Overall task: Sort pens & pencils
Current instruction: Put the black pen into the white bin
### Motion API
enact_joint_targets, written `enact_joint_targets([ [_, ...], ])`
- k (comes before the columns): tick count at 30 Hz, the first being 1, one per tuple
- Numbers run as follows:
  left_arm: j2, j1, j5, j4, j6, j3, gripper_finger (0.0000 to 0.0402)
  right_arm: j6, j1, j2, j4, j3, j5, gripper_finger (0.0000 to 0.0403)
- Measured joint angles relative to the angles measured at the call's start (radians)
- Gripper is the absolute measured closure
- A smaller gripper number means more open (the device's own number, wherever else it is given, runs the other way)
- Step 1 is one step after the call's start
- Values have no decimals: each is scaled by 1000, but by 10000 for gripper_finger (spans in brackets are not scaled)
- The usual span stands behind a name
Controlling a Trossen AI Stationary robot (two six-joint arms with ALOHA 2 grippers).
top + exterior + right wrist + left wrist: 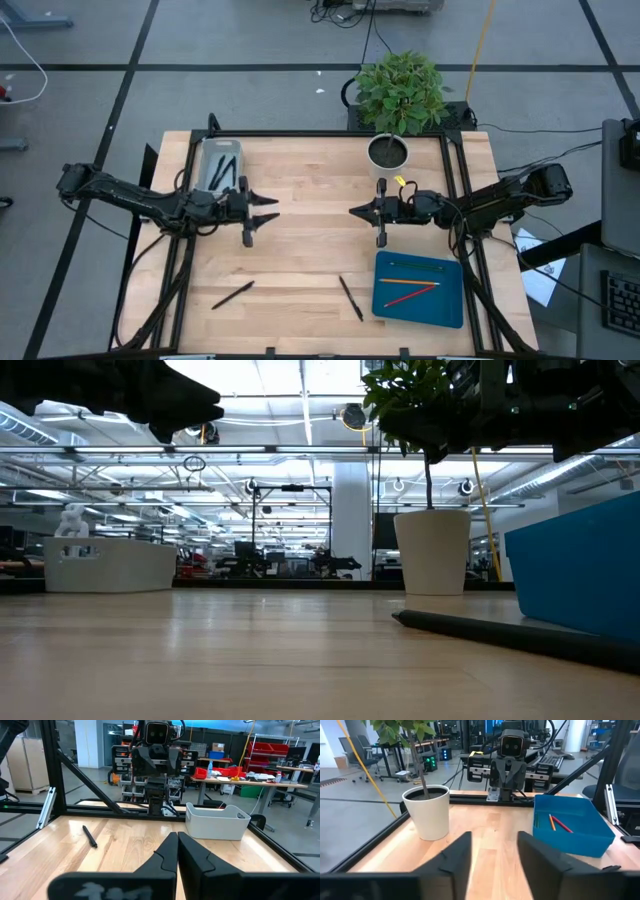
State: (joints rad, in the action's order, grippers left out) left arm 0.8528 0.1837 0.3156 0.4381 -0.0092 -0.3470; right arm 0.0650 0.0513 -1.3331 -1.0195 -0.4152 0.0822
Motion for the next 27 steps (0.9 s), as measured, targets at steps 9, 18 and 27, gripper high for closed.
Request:
enact_joint_targets([
  [9, 0, 0, -3, -1, -26, 0, 99, 0, 0, 0, 0, 0, 0, 403],
  [18, 0, 0, -3, -2, -26, 0, 32, -1, 0, 0, 0, 0, 0, 403],
  [27, 0, 0, -10, -32, -17, 0, 69, -1, 0, 0, 0, 0, 0, 403],
])
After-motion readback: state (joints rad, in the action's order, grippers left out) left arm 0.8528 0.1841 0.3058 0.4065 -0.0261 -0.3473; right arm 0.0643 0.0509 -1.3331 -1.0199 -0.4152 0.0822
